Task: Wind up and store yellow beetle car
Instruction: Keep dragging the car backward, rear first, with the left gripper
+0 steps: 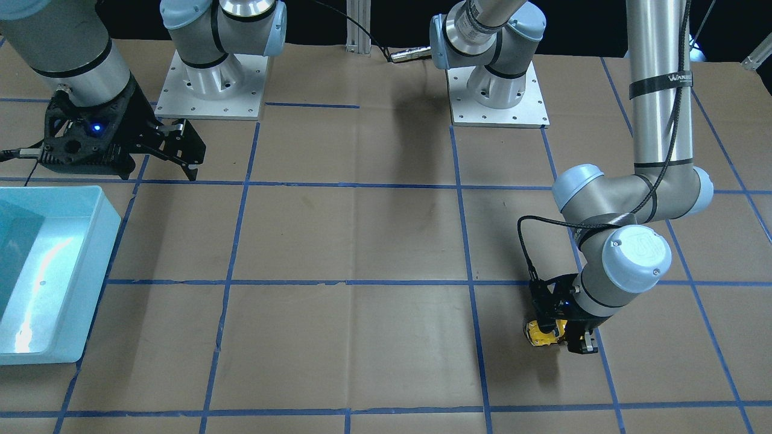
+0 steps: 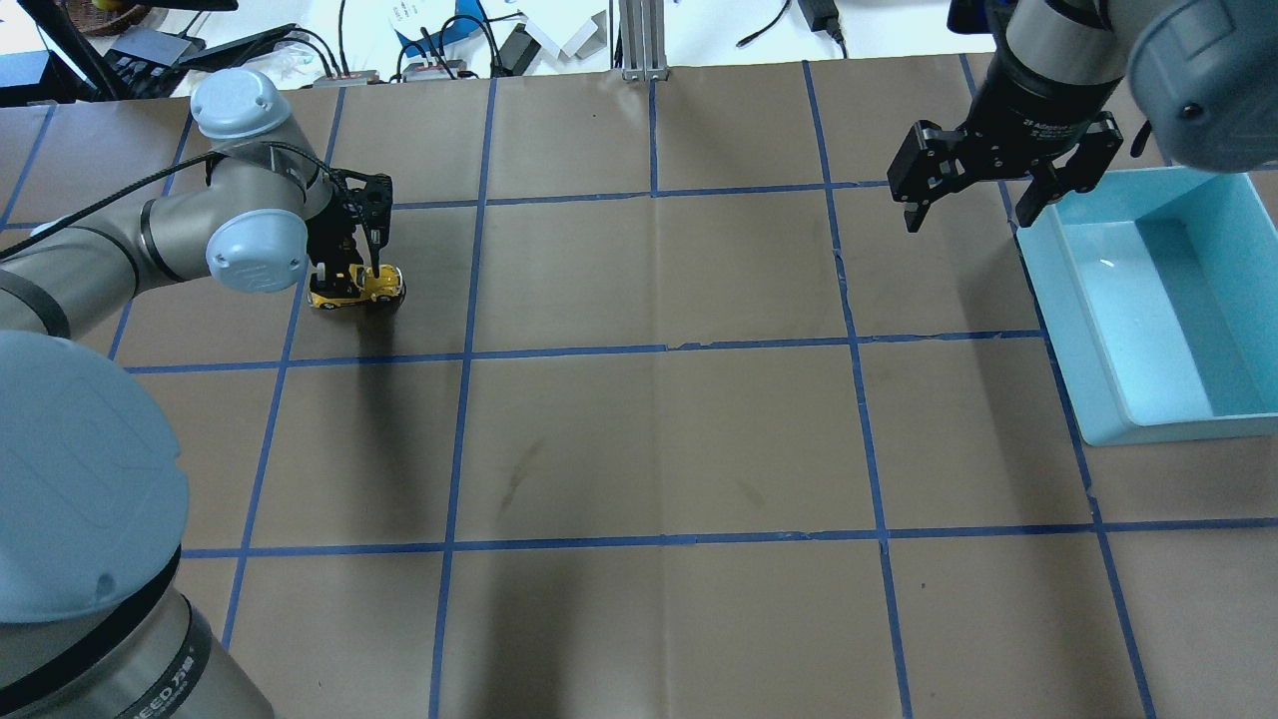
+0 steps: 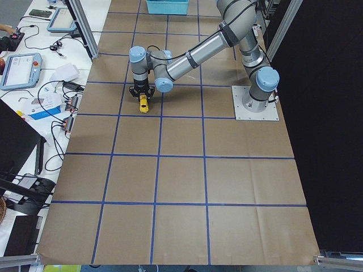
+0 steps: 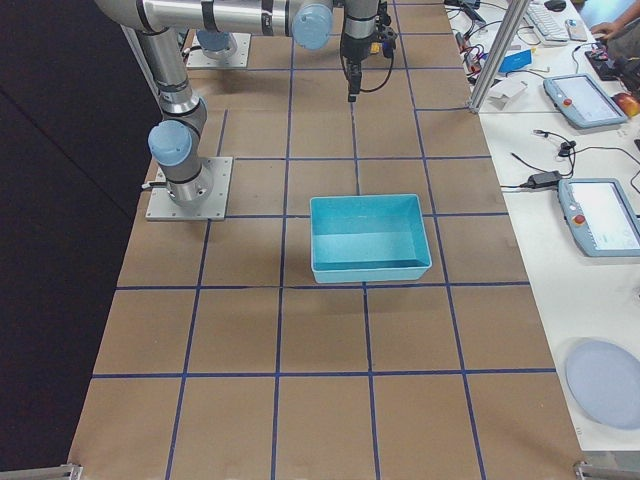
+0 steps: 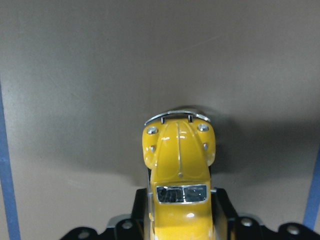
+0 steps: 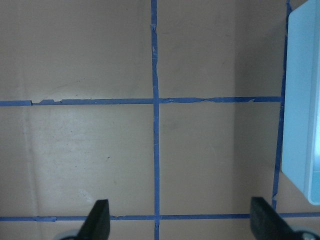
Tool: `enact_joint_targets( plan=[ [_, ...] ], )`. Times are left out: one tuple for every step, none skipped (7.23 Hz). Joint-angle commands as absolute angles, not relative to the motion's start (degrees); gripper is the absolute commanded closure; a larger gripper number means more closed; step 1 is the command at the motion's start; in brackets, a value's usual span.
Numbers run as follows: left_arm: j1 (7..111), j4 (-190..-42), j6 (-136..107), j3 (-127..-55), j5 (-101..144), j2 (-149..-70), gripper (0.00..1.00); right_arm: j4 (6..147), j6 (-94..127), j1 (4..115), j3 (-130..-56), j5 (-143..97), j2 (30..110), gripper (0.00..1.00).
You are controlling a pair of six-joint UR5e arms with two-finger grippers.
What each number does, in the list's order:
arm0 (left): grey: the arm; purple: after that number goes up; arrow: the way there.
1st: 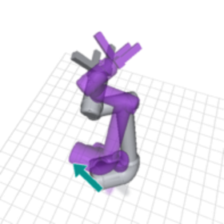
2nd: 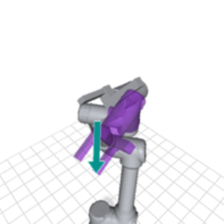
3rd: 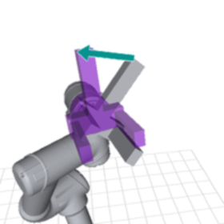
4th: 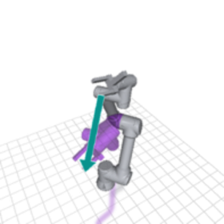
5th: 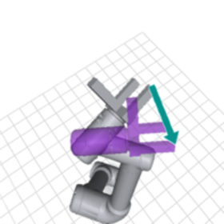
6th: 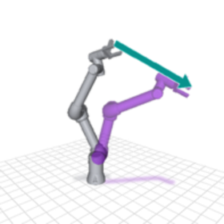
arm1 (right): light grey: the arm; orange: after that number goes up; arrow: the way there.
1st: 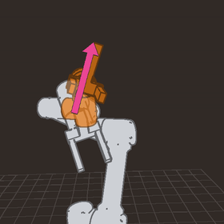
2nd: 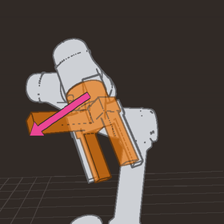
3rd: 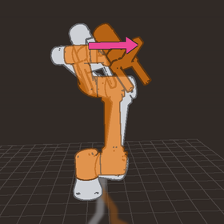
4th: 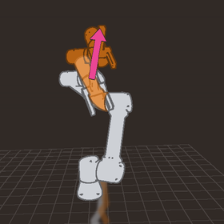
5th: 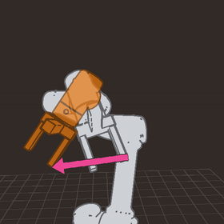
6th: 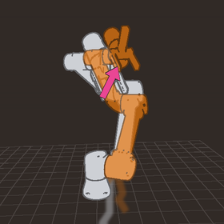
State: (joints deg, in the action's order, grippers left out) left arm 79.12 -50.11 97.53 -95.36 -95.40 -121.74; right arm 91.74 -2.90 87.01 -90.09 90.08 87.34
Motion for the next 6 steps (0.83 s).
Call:
enact_joint_targets(
  plan=[
    [79.1,-50.01,97.82,-95.36,-95.36,-121.82,1.0,91.76,-2.9,87.01,-90.09,90.0,87.36,0.0],
    [79.1,-50.1,98.43,-95.36,-95.36,-121.9,1.0,91.76,-2.9,87.01,-90.09,90.09,87.36,0.0],
    [79.01,-50.1,98.44,-95.36,-95.36,-121.9,1.0,91.76,-2.9,87.01,-90.09,90.09,87.36,0.0],
    [78.93,-50.1,98.52,-95.36,-95.27,-121.9,1.0,91.76,-2.9,87.01,-90.09,90.09,87.36,0.0],
    [78.06,-50.01,98.53,-95.36,-95.1,-121.99,1.0,91.76,-2.9,87.01,-90.09,90.17,87.36,0.0],
    [77.79,-50.01,99.13,-95.36,-95.18,-121.99,1.0,91.76,-2.9,87.01,-90.09,90.18,87.36,0.0]
  ],
)
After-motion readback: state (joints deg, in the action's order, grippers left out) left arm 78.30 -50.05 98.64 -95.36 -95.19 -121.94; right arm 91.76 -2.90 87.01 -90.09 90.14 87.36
